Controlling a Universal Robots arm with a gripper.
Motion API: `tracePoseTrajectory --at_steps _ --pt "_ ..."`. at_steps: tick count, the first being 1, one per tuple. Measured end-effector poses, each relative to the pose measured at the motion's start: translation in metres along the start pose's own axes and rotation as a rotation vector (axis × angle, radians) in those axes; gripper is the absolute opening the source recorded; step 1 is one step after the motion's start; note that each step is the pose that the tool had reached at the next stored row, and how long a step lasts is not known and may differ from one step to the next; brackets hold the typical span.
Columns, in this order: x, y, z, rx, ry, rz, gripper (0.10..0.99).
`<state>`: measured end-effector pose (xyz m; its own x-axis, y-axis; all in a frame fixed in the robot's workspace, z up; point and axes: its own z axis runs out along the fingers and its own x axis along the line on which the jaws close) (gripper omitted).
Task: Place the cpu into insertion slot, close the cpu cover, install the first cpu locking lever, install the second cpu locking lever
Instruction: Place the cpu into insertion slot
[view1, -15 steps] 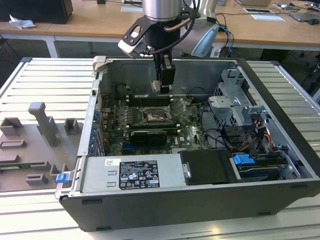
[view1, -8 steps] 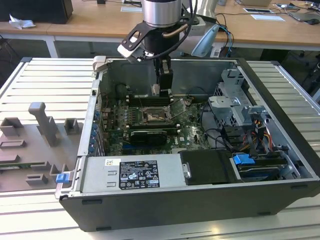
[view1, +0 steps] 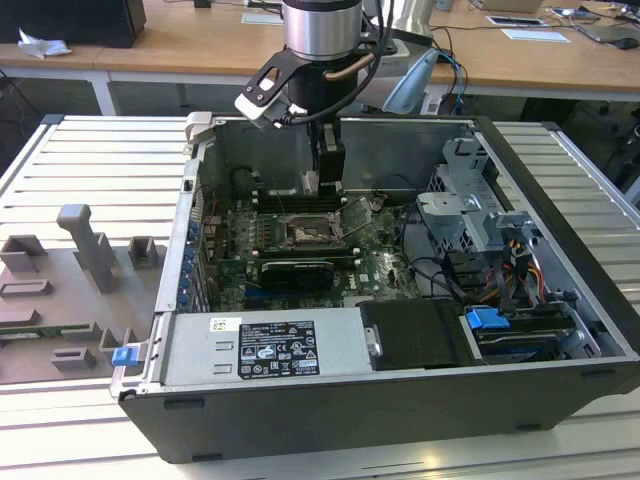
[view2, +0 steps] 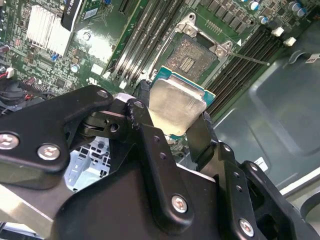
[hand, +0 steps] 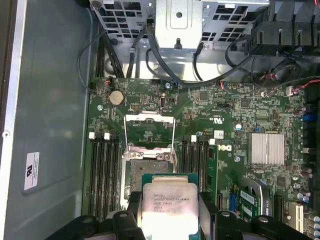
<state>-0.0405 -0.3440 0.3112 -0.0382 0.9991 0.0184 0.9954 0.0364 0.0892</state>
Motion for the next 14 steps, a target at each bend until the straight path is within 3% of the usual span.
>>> tracePoseTrajectory --at_steps 14 --pt "-0.0003 -0.0016 0.0173 0.000 0.0001 0.000 0.537"
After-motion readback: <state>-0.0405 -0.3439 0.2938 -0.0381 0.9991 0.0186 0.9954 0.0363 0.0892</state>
